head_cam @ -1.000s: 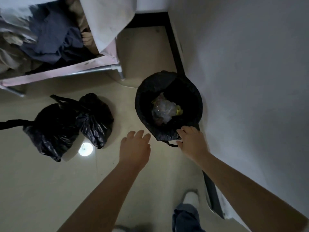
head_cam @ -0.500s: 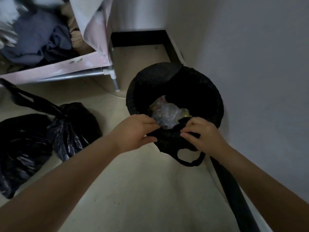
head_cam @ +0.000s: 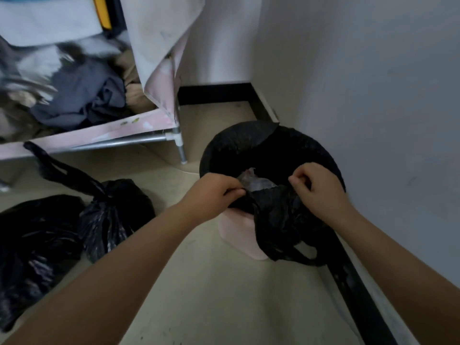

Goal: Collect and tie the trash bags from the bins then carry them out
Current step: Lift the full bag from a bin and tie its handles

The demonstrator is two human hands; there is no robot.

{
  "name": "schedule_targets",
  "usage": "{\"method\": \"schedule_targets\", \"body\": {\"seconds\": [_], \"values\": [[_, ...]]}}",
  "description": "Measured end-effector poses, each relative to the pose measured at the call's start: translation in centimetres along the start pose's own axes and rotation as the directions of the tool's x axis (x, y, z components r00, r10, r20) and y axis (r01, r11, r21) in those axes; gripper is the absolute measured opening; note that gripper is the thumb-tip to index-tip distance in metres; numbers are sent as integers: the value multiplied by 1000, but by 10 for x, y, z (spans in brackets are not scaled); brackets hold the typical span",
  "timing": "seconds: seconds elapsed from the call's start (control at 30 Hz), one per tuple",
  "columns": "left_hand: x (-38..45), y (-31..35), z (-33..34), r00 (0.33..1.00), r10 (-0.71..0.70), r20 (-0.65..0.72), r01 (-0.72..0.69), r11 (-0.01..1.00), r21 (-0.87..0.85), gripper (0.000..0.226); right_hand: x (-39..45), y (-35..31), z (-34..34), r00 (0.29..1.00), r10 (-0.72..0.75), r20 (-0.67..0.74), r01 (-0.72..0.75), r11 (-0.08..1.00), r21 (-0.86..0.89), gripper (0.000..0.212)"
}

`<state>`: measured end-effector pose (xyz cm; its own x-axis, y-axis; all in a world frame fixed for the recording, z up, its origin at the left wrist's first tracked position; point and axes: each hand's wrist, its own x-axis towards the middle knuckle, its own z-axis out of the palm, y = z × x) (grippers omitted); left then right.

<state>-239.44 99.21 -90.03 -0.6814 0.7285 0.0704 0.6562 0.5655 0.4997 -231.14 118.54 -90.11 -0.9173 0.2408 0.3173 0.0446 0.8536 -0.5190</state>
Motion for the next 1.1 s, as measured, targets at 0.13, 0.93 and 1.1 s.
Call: {"method": "schedule_targets", "body": {"seconds": [0.13,0.93,1.1], "values": [[12,11,-3,995,-92,36,91,995,38,28,-21,-19,-15,993,-114,34,112,992,48,30],[13,-7,-8,925,-334,-180,376,869,321,29,42,-20,-87,955,215,206,-230,972,52,21],[29,-9,-20,892,-404,-205,437,886,157,30,36,-23,-124,889,174,423,-133,983,-124,17]]}}
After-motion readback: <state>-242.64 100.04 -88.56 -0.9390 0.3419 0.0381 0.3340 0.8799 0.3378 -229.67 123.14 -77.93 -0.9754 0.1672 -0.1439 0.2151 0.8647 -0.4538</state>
